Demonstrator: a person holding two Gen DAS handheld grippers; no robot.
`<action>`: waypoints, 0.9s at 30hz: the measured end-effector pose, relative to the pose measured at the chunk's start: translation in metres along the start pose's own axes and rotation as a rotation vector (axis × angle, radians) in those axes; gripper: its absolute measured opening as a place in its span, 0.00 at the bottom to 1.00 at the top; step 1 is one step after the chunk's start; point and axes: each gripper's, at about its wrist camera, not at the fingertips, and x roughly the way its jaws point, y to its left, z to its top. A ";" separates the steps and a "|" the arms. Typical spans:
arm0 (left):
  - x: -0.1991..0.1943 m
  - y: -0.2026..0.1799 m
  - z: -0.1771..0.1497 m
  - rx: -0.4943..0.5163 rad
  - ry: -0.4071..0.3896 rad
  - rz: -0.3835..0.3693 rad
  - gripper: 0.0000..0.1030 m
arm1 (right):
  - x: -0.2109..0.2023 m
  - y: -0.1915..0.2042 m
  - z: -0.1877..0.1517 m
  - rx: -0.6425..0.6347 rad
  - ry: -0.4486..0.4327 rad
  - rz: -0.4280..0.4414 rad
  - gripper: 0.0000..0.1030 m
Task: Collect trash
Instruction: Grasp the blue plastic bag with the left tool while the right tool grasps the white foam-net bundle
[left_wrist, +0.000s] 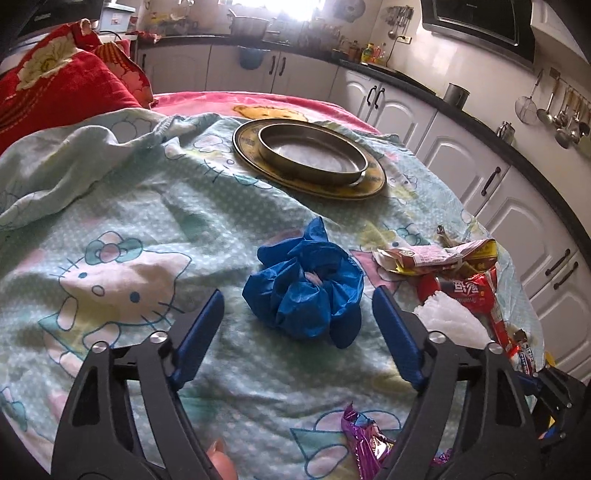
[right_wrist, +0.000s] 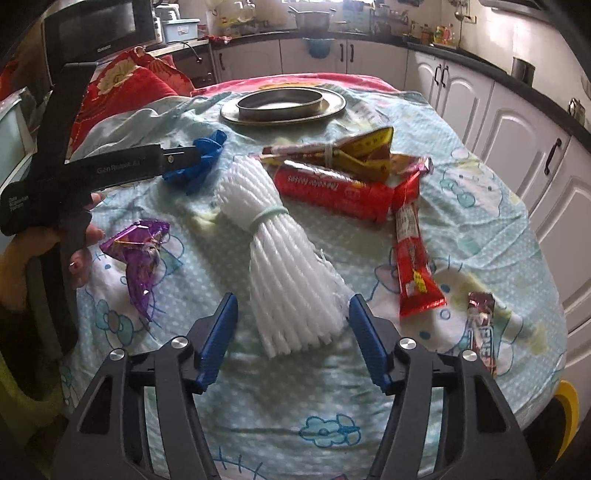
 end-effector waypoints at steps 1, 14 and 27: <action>0.000 0.000 0.000 -0.002 0.000 -0.001 0.65 | 0.000 0.000 -0.001 0.005 0.001 0.000 0.58; -0.002 -0.004 -0.006 0.009 0.011 -0.029 0.14 | -0.004 -0.006 0.000 0.031 -0.001 -0.034 0.28; -0.036 -0.020 -0.007 0.045 -0.052 -0.075 0.06 | -0.028 -0.004 -0.003 0.026 -0.034 -0.022 0.23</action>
